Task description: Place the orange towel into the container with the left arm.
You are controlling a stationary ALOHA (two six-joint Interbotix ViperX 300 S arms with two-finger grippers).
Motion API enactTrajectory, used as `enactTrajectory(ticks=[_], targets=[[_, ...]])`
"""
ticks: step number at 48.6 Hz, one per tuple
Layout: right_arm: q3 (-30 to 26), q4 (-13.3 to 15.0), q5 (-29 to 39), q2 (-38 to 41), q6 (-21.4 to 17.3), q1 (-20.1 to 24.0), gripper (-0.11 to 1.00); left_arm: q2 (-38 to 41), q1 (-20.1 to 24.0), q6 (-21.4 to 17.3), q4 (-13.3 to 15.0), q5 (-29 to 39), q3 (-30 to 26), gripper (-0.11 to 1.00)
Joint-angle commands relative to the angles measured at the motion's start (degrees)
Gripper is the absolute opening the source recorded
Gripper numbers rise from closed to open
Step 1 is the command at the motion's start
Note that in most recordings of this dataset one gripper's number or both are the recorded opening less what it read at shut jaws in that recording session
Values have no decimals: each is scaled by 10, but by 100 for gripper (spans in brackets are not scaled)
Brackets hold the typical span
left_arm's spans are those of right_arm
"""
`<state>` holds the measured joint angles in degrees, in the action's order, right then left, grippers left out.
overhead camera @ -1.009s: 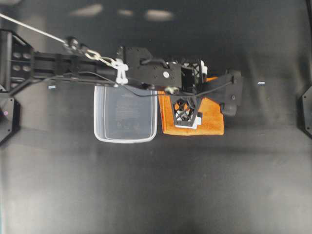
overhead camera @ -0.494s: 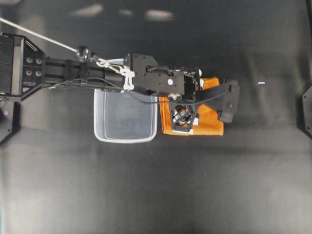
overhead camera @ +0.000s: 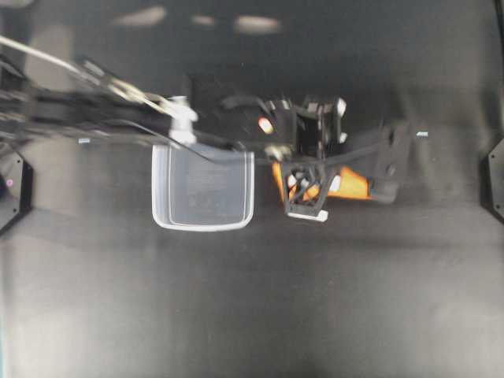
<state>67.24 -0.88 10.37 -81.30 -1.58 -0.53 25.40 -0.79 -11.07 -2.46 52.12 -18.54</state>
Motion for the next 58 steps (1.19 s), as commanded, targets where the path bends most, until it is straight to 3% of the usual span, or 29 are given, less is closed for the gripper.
enactTrajectory(ticks=[1,12,24,32,39,58], targets=[[-4,0,-5,3,1,-1,76,-84,-4,1,-1,40,-18,5],[-4,0,-6,2,1,-1,76,-191,8,4,-1,156,82,5],[2,-1,-23,3,1,-1,76,-273,9,24,-1,76,258,5],[2,-1,-33,3,1,-1,76,-317,24,26,-1,40,341,5],[2,0,-36,3,1,-1,76,-317,26,26,-1,33,364,5],[4,-1,-39,4,0,-11,76,-301,32,33,-1,12,361,5]])
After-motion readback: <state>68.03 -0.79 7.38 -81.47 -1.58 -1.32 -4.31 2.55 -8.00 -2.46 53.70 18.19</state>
